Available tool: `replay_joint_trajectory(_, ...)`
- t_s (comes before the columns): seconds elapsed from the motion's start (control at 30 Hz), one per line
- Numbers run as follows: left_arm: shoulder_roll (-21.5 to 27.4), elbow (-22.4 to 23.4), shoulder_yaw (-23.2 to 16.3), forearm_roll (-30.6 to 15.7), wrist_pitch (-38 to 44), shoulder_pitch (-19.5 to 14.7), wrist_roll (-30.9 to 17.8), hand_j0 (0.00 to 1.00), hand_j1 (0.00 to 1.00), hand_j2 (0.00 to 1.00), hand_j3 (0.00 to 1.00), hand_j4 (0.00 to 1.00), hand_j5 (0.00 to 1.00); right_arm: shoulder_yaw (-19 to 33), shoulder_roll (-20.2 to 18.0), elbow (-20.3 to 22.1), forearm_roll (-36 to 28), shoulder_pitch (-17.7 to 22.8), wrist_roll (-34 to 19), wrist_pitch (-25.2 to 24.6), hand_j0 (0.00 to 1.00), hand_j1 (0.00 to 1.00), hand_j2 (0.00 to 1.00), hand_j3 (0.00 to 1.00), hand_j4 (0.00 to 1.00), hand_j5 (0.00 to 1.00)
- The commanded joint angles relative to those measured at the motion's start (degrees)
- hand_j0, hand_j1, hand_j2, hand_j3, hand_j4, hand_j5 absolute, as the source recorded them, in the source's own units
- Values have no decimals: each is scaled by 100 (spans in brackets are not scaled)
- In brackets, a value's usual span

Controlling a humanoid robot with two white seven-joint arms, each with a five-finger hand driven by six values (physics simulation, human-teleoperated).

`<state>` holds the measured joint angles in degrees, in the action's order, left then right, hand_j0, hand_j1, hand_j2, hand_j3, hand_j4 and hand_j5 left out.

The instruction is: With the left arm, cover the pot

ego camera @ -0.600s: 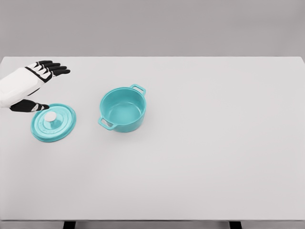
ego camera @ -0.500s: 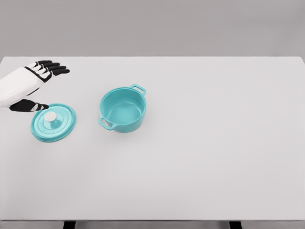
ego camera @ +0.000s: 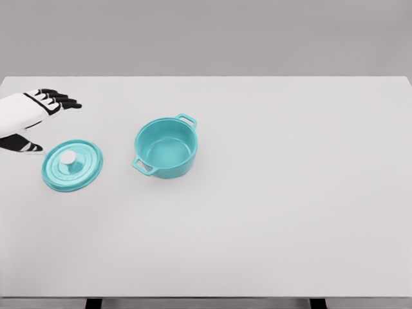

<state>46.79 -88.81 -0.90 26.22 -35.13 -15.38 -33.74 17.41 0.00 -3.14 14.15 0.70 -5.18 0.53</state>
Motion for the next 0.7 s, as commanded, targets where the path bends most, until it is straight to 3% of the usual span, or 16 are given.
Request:
replay_joint_trajectory(0.0, 14, 13, 3, -29, 13, 0, -126, 100, 100, 100, 100, 100, 100, 0, 0, -2, 0, 0, -1, 0, 100, 100, 100, 100, 100, 100)
replay_joint_trajectory(0.2, 102, 83, -68, -38, 13, -114, -126, 100, 100, 100, 100, 100, 100, 0, 0, -2, 0, -9, -1, 0, 100, 100, 100, 100, 100, 100)
replay_joint_trajectory(0.37, 207, 259, -489, -47, 13, -123, -126, 100, 100, 100, 100, 100, 100, 0, 0, -2, 0, 0, -1, 0, 100, 100, 100, 100, 100, 100)
replay_joint_trajectory(0.5, 199, 382, -560, -20, 13, -132, -126, 100, 100, 100, 100, 100, 100, 0, 0, -2, 0, 0, -1, 0, 100, 100, 100, 100, 100, 100)
replay_joint_trajectory(0.67, 164, 496, -718, 76, 13, -193, -126, 94, 94, 94, 94, 94, 94, 0, 0, -2, 0, -9, -1, 0, 100, 100, 100, 100, 100, 100)
